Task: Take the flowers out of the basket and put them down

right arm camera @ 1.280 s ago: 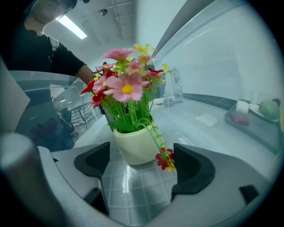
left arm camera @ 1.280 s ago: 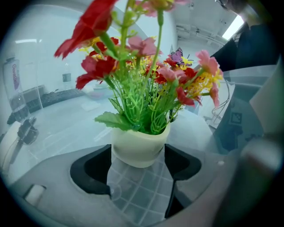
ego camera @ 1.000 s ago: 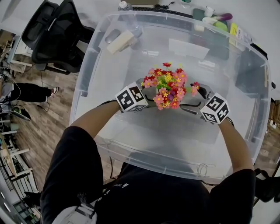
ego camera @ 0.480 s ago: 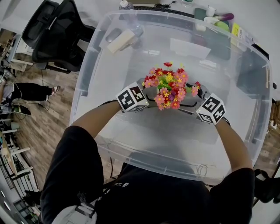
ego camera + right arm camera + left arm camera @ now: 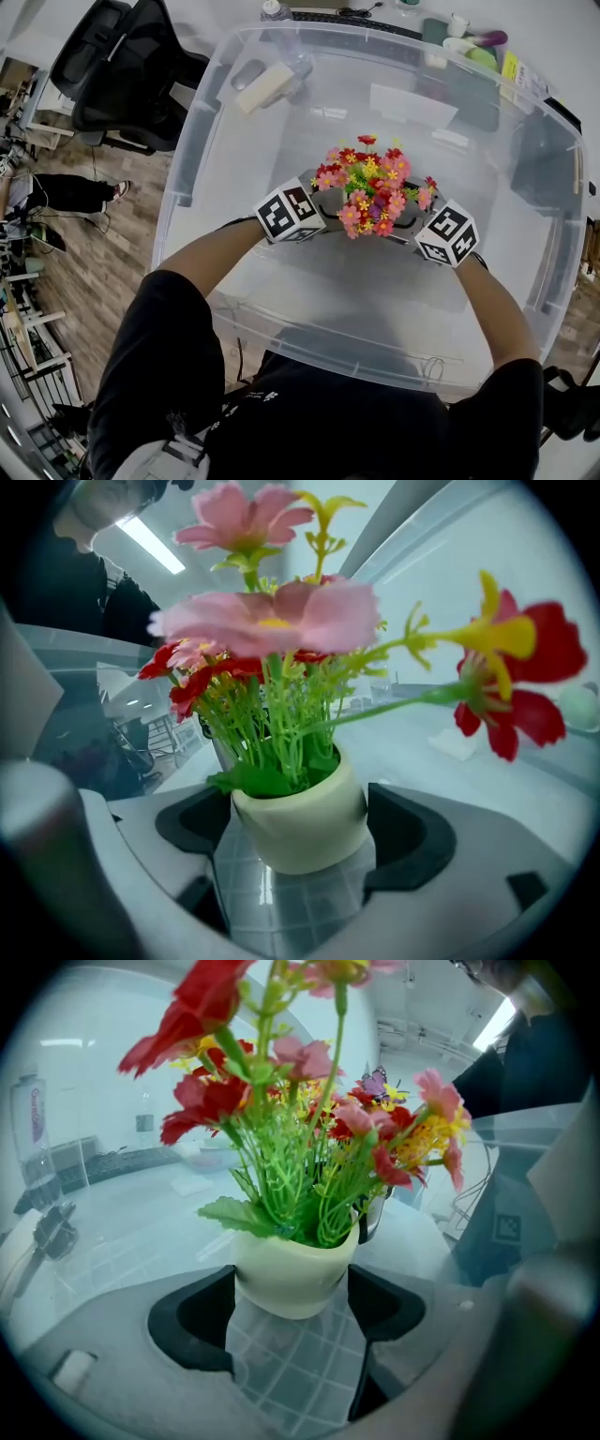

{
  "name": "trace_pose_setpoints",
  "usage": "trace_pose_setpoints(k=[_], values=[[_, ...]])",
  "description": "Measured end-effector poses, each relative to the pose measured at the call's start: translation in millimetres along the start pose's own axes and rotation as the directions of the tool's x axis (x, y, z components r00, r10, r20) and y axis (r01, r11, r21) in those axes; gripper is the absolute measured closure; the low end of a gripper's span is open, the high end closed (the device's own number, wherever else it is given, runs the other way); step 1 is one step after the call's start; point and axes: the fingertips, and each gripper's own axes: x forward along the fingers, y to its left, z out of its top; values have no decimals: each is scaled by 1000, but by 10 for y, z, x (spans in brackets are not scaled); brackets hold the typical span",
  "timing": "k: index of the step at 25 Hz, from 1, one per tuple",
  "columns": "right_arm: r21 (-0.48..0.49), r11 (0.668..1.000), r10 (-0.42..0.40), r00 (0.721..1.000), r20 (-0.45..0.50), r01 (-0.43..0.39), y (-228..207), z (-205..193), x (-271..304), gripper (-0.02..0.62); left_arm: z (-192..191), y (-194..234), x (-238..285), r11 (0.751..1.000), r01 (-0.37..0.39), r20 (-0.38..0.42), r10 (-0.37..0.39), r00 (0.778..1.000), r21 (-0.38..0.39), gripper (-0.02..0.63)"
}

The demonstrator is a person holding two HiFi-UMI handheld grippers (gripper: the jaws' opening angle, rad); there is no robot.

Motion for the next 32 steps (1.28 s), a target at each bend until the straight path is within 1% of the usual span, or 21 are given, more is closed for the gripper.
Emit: trace_pose_setpoints(k=[3, 11, 14, 16, 20, 22, 25, 32], values=[[-5, 1000, 0, 1000, -4, 0, -10, -8, 5, 149, 5, 8, -2, 1000, -4, -1, 4, 1000, 0, 243], [-1, 1000, -4, 1000, 1, 4, -29, 10, 13, 149, 27, 21, 3, 999, -5, 20, 5, 1000, -33, 238], [-3, 1000, -11, 1000, 1, 11, -25, 7, 20, 149, 42, 13, 9, 998, -1, 34, 3, 999, -57, 221], [0, 1000, -16, 1000, 4, 16, -25, 4, 25, 149, 46, 8, 18, 998, -3, 38, 5, 999, -61, 208], [3, 1000, -15, 1000, 4, 15, -24, 2, 32, 149, 51, 17, 31, 997, -7, 47, 11, 999, -74, 204], [-24, 1000, -16, 1000, -15, 15, -24, -7, 37, 149, 60, 22, 37, 996, 4, 49, 0, 999, -86, 184], [-93, 996, -24, 998, -63, 18, -25, -58, 66, 150, 49, 51, 59, 997, 3, 40, 0, 999, -71, 176], [-74, 997, -23, 999, -47, 19, -33, -51, 93, 150, 68, 72, 92, 996, -5, 61, 11, 998, -95, 149]])
